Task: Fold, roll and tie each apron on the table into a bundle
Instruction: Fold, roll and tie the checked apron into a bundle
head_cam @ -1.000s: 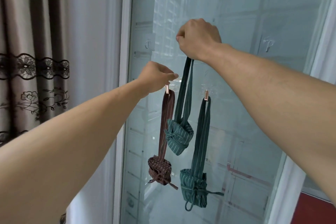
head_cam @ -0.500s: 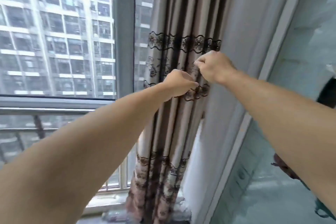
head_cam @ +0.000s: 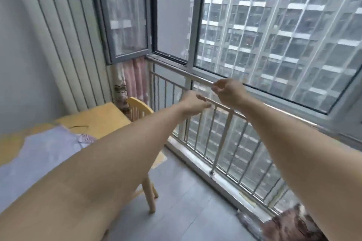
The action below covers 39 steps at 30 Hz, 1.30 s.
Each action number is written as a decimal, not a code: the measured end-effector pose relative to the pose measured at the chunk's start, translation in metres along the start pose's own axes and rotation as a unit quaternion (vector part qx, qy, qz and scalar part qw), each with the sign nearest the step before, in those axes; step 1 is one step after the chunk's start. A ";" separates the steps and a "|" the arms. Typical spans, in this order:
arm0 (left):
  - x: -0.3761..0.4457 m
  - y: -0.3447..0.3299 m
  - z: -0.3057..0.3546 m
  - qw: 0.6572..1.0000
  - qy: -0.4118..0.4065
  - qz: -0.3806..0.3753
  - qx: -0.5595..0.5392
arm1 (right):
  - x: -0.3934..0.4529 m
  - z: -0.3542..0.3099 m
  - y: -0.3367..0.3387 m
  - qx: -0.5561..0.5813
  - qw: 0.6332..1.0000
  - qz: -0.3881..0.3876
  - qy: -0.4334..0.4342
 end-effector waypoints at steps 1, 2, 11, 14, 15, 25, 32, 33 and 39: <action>-0.001 0.035 -0.036 1.000 0.022 0.018 0.003 | 0.011 -0.029 -0.038 0.017 0.999 -0.022 0.015; -0.005 0.070 -0.070 0.998 0.051 0.036 0.003 | 0.019 -0.055 -0.077 0.028 0.998 -0.048 0.027; -0.112 0.319 -0.392 0.926 0.301 0.223 -0.044 | 0.040 -0.257 -0.381 0.032 0.949 -0.286 0.129; -0.145 0.357 -0.457 0.892 0.370 0.252 -0.063 | 0.033 -0.302 -0.460 0.032 0.925 -0.344 0.160; -0.151 0.363 -0.475 0.883 0.387 0.254 -0.073 | 0.029 -0.309 -0.482 0.028 0.914 -0.369 0.164; -0.123 0.369 -0.618 0.839 0.495 0.215 -0.071 | 0.082 -0.294 -0.655 -0.077 0.859 -0.463 0.205; -0.059 0.362 -0.702 0.824 0.543 0.132 0.087 | 0.153 -0.279 -0.738 -0.059 0.901 -0.413 0.121; -0.054 0.358 -0.710 0.824 0.545 0.109 0.114 | 0.158 -0.275 -0.745 -0.056 0.906 -0.408 0.096; -0.032 0.333 -0.749 0.818 0.526 0.033 0.231 | 0.177 -0.251 -0.800 -0.044 0.900 -0.434 0.018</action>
Point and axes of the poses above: each hand's wrist, its own x-axis towards the middle knuckle, its own y-axis out of the back of the hand, z = x × y, the point moved 6 cm from there along x, towards the middle knuckle, and after that the axes turned 4 degrees about y, right-handed, at the moved point
